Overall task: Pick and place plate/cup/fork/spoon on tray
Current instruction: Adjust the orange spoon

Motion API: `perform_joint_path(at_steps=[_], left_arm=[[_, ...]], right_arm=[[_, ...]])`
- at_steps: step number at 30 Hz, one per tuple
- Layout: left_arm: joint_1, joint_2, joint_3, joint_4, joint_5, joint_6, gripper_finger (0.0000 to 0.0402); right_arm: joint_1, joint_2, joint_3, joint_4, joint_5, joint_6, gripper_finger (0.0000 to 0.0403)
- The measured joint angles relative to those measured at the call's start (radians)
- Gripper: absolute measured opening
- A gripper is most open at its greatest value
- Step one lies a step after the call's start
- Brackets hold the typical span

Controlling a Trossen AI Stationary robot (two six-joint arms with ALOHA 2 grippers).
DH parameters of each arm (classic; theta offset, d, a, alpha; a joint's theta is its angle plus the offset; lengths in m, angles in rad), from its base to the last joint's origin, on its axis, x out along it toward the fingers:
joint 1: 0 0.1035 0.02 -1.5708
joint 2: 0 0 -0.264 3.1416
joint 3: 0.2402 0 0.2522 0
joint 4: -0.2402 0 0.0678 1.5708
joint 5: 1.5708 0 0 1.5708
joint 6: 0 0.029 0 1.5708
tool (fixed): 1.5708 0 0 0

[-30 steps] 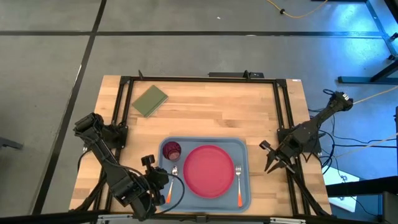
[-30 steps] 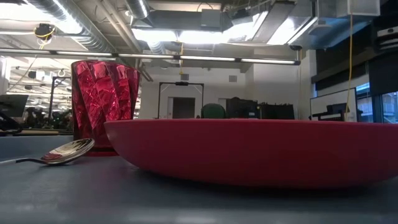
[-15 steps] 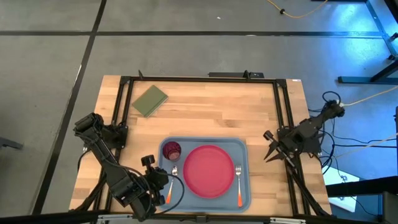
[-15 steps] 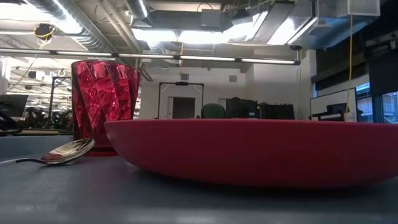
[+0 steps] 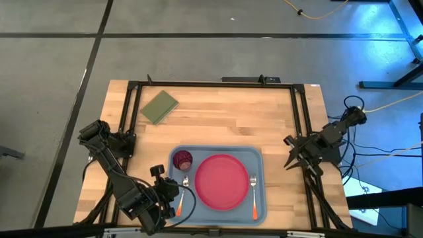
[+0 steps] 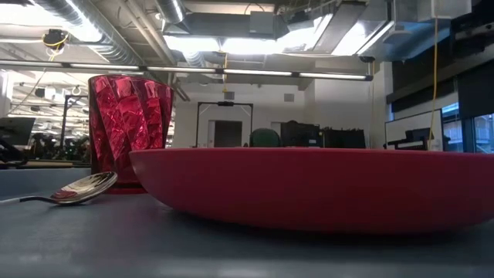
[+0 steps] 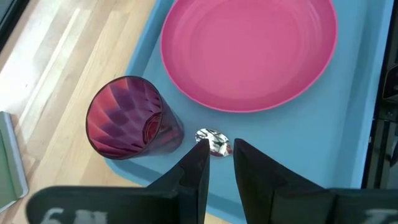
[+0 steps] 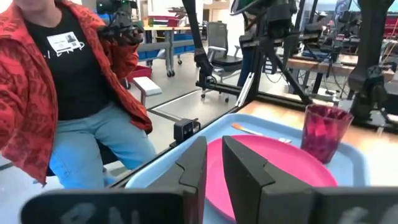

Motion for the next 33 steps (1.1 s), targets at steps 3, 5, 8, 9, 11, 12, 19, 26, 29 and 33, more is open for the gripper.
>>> perform_joint_path(at_steps=[3, 5, 8, 9, 11, 12, 19, 26, 29, 33], left_arm=[[0.0, 0.0, 0.0, 0.005, 0.0, 0.0, 0.0066], [0.0, 0.0, 0.0, 0.005, 0.0, 0.0, 0.0066], [0.0, 0.0, 0.0, 0.005, 0.0, 0.0, 0.0066], [0.0, 0.0, 0.0, 0.005, 0.0, 0.0, 0.0066], [0.0, 0.0, 0.0, 0.006, 0.0, 0.0, 0.0066], [0.0, 0.0, 0.0, 0.007, 0.0, 0.0, 0.0066], [0.0, 0.0, 0.0, 0.009, -0.004, 0.0, 0.0066], [0.0, 0.0, 0.0, 0.016, -0.021, 0.0, 0.0066], [0.0, 0.0, 0.0, 0.017, -0.039, 0.0, 0.0066], [0.0, 0.0, 0.0, 0.032, -0.048, 0.0, 0.0066]], right_arm=[[0.0, 0.0, -0.055, 0.052, -0.013, 0.033, 0.0057], [0.0, 0.0, -0.095, 0.081, -0.016, 0.049, 0.0057], [0.0, 0.001, -0.135, 0.132, -0.025, 0.05, 0.0057], [0.0, 0.004, -0.136, 0.144, -0.036, 0.042, 0.0057], [0.0, 0.0, -0.136, 0.148, -0.062, 0.004, 0.0057], [0.0, 0.0, -0.136, 0.145, -0.067, -0.016, 0.0057], [-0.019, 0.001, -0.136, 0.136, 0.041, -0.171, 0.0057], [-0.128, 0.001, -0.136, 0.137, 0.062, -0.176, 0.0057], [-0.198, 0.001, -0.137, 0.143, 0.085, -0.14, 0.0057], [-0.292, 0.001, -0.137, 0.143, 0.083, -0.13, 0.0057]])
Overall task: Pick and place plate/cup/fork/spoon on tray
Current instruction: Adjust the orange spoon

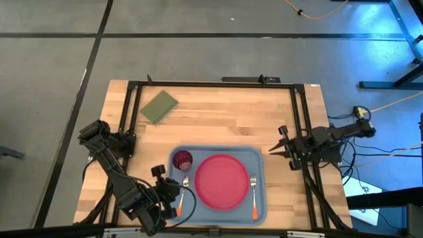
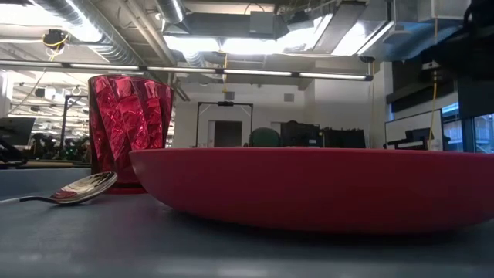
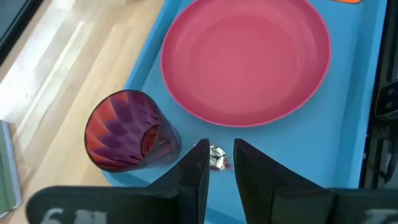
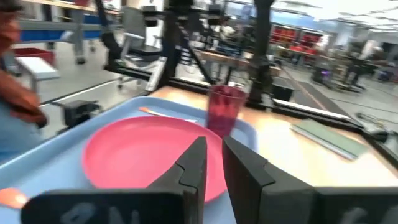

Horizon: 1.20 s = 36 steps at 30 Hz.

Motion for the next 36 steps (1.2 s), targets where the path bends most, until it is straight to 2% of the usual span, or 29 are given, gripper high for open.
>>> perform_joint_path(at_steps=[7, 12, 17, 22, 28, 36], left_arm=[[0.0, 0.0, 0.0, 0.012, -0.001, 0.0, 0.0066], [-0.002, 0.0, 0.0, 0.015, -0.001, 0.0, 0.0066], [-0.022, 0.0, 0.0, 0.022, -0.001, -0.024, 0.0066], [-0.059, 0.0, 0.0, 0.022, -0.005, -0.025, 0.0066], [-0.089, 0.0, -0.004, 0.026, -0.087, -0.026, 0.0066], [-0.108, -0.001, -0.169, 0.201, -0.098, -0.068, 0.0066]], right_arm=[[-0.149, 0.0, -0.001, 0.0, -0.008, 0.033, 0.0057], [-0.218, 0.002, -0.001, -0.001, -0.088, 0.097, 0.0057], [-0.223, 0.002, -0.001, 0.0, -0.111, 0.084, 0.0057], [-0.223, 0.002, -0.001, 0.001, -0.11, 0.167, 0.0057], [-0.223, 0.002, -0.001, 0.001, -0.11, 0.182, 0.0057], [-0.223, 0.002, -0.001, 0.001, -0.11, 0.182, 0.0057]])
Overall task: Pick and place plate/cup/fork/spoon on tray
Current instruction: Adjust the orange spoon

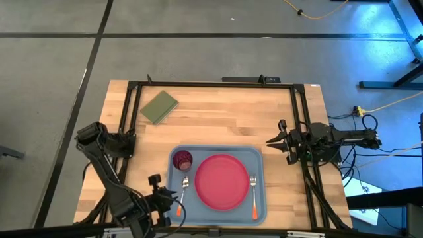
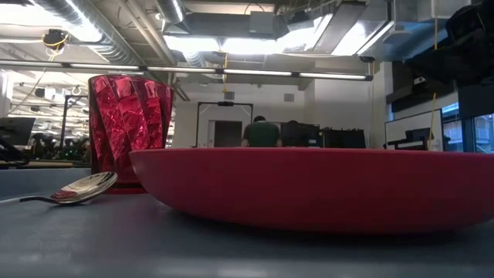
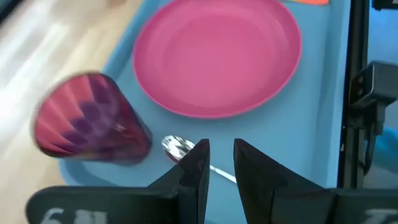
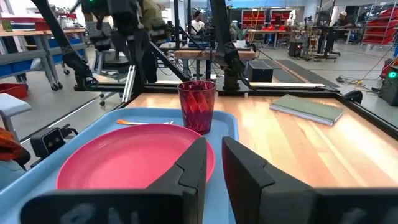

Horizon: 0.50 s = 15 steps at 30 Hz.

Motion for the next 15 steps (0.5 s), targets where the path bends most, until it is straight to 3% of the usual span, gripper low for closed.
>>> perform_joint_path(at_steps=[6, 9, 11, 15], left_arm=[[0.047, 0.0, -0.076, 0.114, 0.029, -0.05, 0.0066], [0.108, 0.0, -0.112, 0.197, 0.147, -0.087, 0.0066], [0.142, 0.001, -0.145, 0.277, 0.234, -0.05, 0.0066], [0.159, 0.001, -0.182, 0.405, 0.238, 0.032, 0.0066]], right_arm=[[0.0, 0.0, 0.0, 0.0, 0.0, -0.001, 0.0057], [0.0, 0.0, 0.0, 0.0, 0.0, -0.001, 0.0057], [0.0, 0.0, 0.0, 0.0, 0.0, -0.002, 0.0057], [0.0, 0.0, 0.0, 0.0, 0.0, -0.003, 0.0057]])
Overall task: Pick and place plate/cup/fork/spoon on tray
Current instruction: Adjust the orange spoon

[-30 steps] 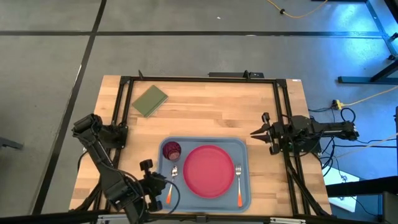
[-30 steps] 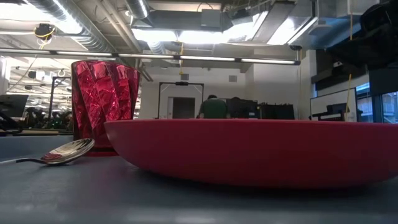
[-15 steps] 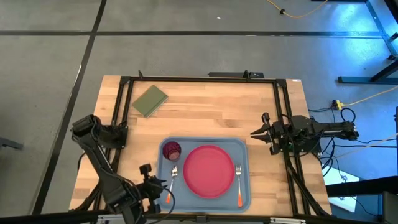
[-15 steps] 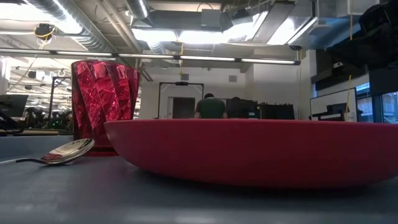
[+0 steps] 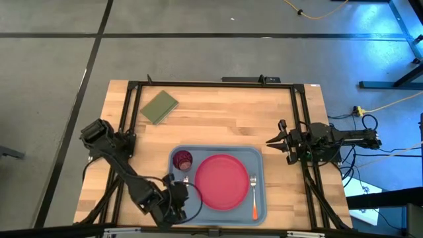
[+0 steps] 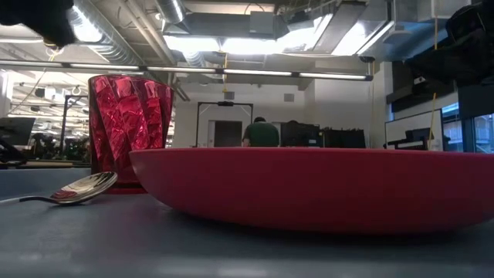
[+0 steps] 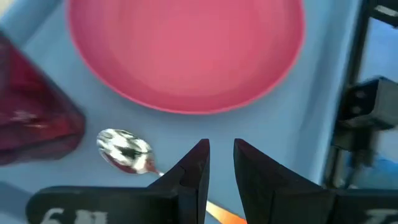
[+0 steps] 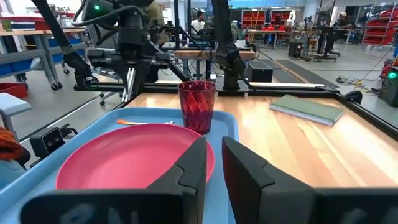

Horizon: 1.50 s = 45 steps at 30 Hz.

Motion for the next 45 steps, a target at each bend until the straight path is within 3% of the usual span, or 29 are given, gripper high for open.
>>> perform_joint_path(at_steps=[6, 11, 16, 22, 31, 35, 41, 45], left_arm=[[0.001, 0.0, -0.035, 0.015, 0.006, -0.051, 0.0066], [-0.023, 0.0, -0.091, 0.03, 0.007, -0.198, 0.0066], [-0.065, 0.0, -0.194, 0.242, 0.017, -0.262, 0.0066], [-0.082, 0.001, -0.224, 0.283, 0.039, -0.285, 0.0066], [-0.045, 0.023, -0.218, 0.279, 0.144, -0.397, 0.0058], [-0.042, 0.05, -0.186, 0.273, 0.144, -0.418, 0.0051], [-0.044, 0.053, -0.12, 0.108, 0.148, -0.479, 0.0035], [-0.045, 0.062, -0.11, 0.089, 0.158, -0.496, 0.0011]], right_arm=[[0.0, 0.0, 0.0, 0.0, 0.0, -0.001, 0.0057], [0.0, 0.0, 0.0, 0.0, 0.0, -0.001, 0.0057], [0.0, 0.0, 0.0, 0.0, 0.0, -0.001, 0.0057], [0.0, 0.0, 0.0, 0.0, 0.0, -0.001, 0.0057], [0.0, 0.0, 0.0, 0.0, 0.0, -0.001, 0.0057], [0.0, 0.0, 0.0, 0.0, 0.001, -0.001, 0.0057], [0.0, 0.0, 0.0, 0.0, 0.001, -0.001, 0.0057], [0.0, 0.0, 0.0, 0.0, 0.001, -0.001, 0.0057]])
